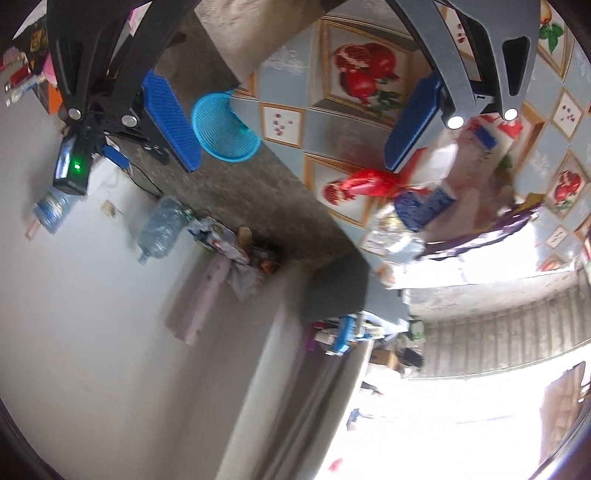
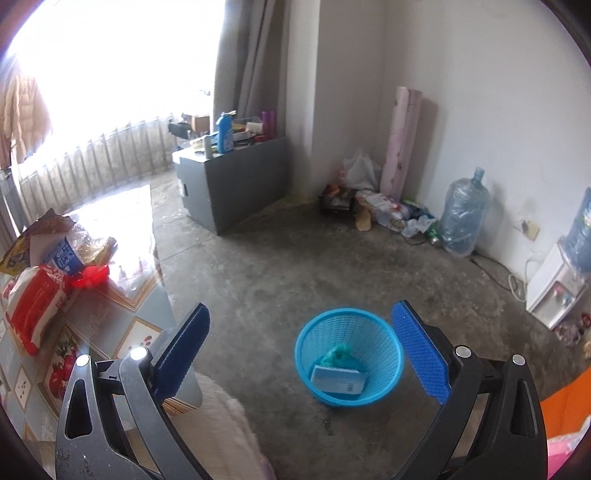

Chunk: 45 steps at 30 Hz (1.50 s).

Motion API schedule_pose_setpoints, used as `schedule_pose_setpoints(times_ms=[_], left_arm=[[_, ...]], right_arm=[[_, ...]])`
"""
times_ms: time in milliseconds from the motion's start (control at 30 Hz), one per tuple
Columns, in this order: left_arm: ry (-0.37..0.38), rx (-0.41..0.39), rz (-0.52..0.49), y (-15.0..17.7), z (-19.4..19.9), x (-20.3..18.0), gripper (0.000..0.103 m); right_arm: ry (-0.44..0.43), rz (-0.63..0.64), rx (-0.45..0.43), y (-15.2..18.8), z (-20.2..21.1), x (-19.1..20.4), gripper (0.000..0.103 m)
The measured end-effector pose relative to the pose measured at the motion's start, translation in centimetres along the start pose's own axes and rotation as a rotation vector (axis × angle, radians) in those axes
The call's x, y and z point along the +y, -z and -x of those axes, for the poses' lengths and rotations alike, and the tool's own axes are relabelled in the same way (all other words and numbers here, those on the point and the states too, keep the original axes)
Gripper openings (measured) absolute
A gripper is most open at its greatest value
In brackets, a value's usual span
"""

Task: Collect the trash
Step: 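Move both tools back toward the table clutter, then grasp the purple snack packet with the left gripper while the right gripper approaches the tissue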

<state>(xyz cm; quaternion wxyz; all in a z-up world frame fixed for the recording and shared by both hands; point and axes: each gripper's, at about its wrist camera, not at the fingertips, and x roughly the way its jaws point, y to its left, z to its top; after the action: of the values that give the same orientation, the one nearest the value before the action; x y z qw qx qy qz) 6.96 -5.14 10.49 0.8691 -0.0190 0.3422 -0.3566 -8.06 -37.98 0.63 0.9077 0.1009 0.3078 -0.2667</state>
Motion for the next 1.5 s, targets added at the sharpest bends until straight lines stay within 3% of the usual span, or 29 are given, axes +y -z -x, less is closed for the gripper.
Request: schedule_pose_setpoints(times_ms=[67, 200, 333, 600, 700, 900, 1233, 1500], left_arm=[[0.005, -0.039, 0.043, 0.1, 0.7, 1.3, 0.097], [0.048, -0.074, 0.184, 0.9, 2.0, 4.2, 0.097], [0.008, -0.074, 0.235, 1.8, 2.9, 6.5, 0.097], [-0.074, -0.102, 0.225, 3.2, 4.1, 10.1, 0.097], [-0.107, -0.123, 0.213, 3.5, 4.5, 11.1, 0.097], [-0.158, -0.17, 0.21, 3.4, 5.3, 12.9, 0.094], [-0.205, -0.266, 0.185, 0.7, 5.8, 15.5, 0.072], [-0.264, -0.243, 0.016, -2.1, 3.3, 16.1, 0.056]], right_arm=[[-0.034, -0.002, -0.004, -0.1, 0.3, 0.2, 0.095], [-0.192, -0.016, -0.02, 0.2, 0.6, 0.4, 0.095], [-0.338, -0.009, -0.026, 0.6, 0.6, 2.0, 0.095], [-0.567, 0.013, 0.032, -0.8, 0.2, 7.6, 0.094], [-0.63, 0.003, 0.053, -1.5, 0.1, 9.5, 0.088], [-0.683, 0.027, 0.074, -2.6, 0.1, 12.2, 0.078], [-0.749, -0.002, 0.122, -4.3, -0.3, 14.3, 0.062], [-0.786, -0.054, 0.18, -6.0, -1.8, 15.4, 0.054]])
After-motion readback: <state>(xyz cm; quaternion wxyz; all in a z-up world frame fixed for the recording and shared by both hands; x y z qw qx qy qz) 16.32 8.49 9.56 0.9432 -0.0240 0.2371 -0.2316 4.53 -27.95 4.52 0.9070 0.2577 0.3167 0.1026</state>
